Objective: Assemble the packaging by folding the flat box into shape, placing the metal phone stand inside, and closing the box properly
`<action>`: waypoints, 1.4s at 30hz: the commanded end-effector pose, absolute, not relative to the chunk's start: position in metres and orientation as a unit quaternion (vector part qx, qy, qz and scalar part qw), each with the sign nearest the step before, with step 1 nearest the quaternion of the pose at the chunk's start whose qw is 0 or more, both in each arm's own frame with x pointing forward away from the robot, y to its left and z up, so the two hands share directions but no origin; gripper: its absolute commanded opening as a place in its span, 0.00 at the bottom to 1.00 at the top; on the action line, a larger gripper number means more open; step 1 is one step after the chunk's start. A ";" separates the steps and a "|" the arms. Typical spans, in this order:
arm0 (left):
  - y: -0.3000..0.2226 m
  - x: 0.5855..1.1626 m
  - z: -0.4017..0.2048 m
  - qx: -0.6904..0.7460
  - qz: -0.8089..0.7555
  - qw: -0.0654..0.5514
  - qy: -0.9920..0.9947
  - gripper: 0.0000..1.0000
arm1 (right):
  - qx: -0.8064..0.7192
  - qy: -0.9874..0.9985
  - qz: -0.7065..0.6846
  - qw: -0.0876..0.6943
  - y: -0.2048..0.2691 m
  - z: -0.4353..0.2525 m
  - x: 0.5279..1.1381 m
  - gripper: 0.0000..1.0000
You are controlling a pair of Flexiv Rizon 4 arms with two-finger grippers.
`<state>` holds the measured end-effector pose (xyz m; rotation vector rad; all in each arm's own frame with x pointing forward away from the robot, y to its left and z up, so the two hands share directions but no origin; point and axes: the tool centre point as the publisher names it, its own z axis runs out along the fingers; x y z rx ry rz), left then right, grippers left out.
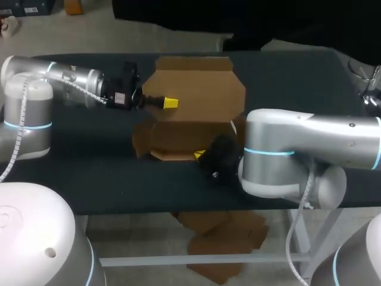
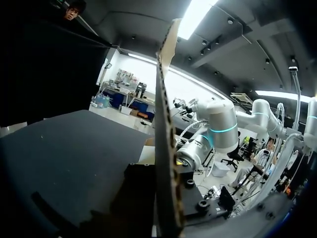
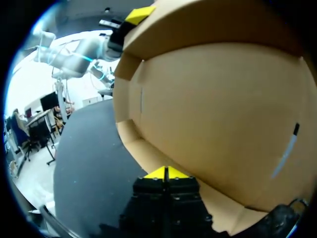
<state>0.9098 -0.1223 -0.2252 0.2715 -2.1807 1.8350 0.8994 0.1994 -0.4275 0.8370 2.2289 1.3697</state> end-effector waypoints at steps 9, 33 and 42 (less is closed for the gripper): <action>-0.120 0.897 -0.230 0.090 0.636 0.129 -0.755 0.00 | 0.320 0.785 0.478 0.233 0.204 -0.434 0.899 0.00; -0.120 0.885 -0.232 0.088 0.640 0.117 -0.755 0.00 | 0.320 0.785 0.478 0.233 0.204 -0.434 0.899 0.00; -0.119 0.885 -0.234 0.089 0.638 0.119 -0.756 0.00 | 0.320 0.785 0.478 0.233 0.204 -0.434 0.899 0.00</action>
